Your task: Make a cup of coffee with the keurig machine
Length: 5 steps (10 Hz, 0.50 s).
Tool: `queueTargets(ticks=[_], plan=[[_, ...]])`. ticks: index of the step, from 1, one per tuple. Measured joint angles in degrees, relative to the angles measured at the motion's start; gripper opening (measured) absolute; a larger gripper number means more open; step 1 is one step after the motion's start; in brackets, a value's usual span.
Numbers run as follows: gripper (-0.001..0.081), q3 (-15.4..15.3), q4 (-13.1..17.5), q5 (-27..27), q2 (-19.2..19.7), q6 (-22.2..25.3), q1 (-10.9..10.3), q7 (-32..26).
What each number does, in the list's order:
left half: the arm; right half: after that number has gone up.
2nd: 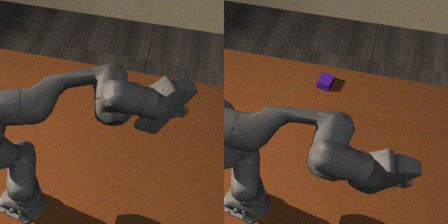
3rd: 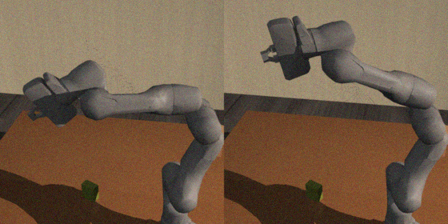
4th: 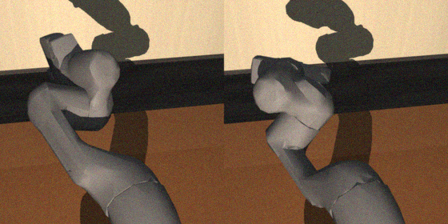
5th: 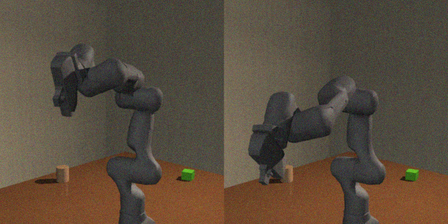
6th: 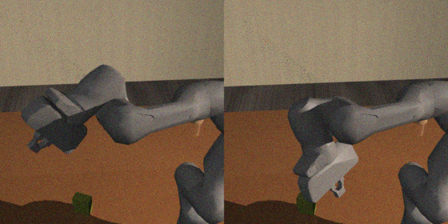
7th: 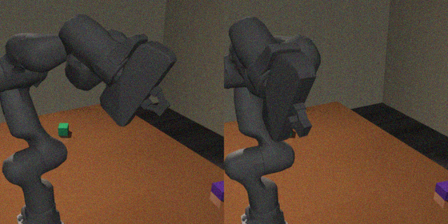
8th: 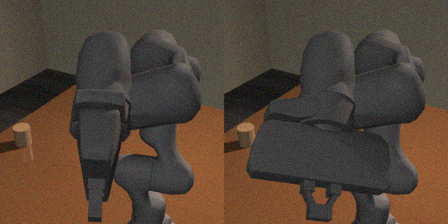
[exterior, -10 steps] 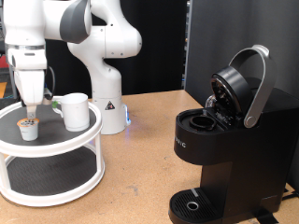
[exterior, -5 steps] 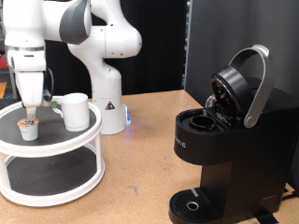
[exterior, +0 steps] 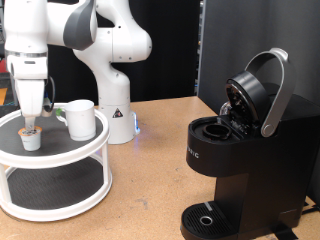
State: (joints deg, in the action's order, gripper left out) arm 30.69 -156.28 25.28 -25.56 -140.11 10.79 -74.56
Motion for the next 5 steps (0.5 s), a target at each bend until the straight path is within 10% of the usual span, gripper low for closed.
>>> queueTargets(ticks=[5], plan=[[0.0803,-0.7,2.5,-1.0,5.4,-2.8,-1.6,3.4]])
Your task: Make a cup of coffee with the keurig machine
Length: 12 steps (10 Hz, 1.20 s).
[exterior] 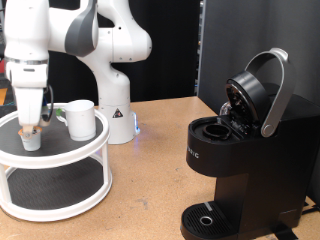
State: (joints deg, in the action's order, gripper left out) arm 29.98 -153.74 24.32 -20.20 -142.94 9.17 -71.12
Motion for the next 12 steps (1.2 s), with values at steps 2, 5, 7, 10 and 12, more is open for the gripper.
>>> queueTargets(ticks=[2,5,7,10,12], plan=[[0.0803,0.0,4.2,-4.0,4.1,1.0,-2.2,-0.9],[0.0803,0.0,7.5,-8.7,6.3,3.9,-4.2,-5.3],[0.0803,0.0,9.0,-10.3,3.8,10.9,-4.5,-9.2],[0.0803,0.9,11.6,-10.1,1.9,13.7,-4.1,-11.0],[0.0803,1.8,12.1,-9.4,4.0,10.7,-3.5,-11.0]])
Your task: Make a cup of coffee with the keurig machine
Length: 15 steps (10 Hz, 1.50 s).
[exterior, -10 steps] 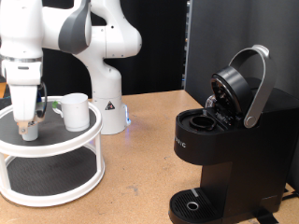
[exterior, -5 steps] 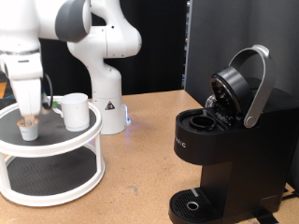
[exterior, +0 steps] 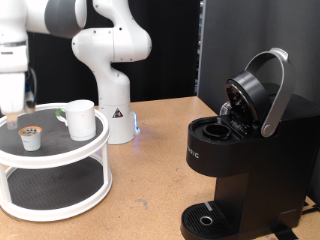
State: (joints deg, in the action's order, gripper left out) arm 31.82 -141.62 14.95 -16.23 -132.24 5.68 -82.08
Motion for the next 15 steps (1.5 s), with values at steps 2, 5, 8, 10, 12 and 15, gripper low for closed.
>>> queueTargets(ticks=[2,5,8,10,12,15], plan=[[0.0803,0.8,0.0,0.5,3.3,-4.0,0.3,0.0],[0.0803,0.8,0.0,-0.3,5.6,-5.3,0.2,-1.3],[0.0803,0.7,-0.5,-0.4,5.6,-5.3,0.1,-2.1],[0.0803,0.7,-1.8,-0.3,5.2,-6.0,0.1,-2.4],[0.0803,0.7,-3.9,0.3,4.2,-7.0,0.3,-2.4],[0.0803,0.7,-7.5,1.9,0.8,-7.3,0.7,-2.5]])
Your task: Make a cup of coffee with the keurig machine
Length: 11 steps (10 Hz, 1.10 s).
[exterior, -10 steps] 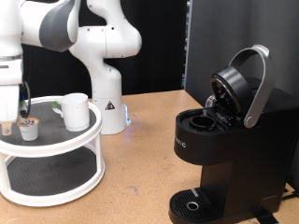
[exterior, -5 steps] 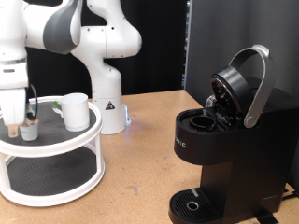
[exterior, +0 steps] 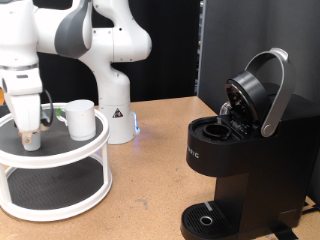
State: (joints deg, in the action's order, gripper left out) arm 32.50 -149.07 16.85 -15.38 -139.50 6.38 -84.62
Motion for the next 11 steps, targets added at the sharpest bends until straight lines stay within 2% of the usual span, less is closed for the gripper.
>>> queueTargets(ticks=[4,9,11], plan=[[0.0803,-0.1,-3.8,3.0,-3.2,-1.2,1.0,0.8],[0.0803,-0.4,-5.7,4.3,-3.3,-2.8,1.1,3.5],[0.0548,-0.5,-5.8,4.4,-3.3,-2.8,1.1,3.9]])
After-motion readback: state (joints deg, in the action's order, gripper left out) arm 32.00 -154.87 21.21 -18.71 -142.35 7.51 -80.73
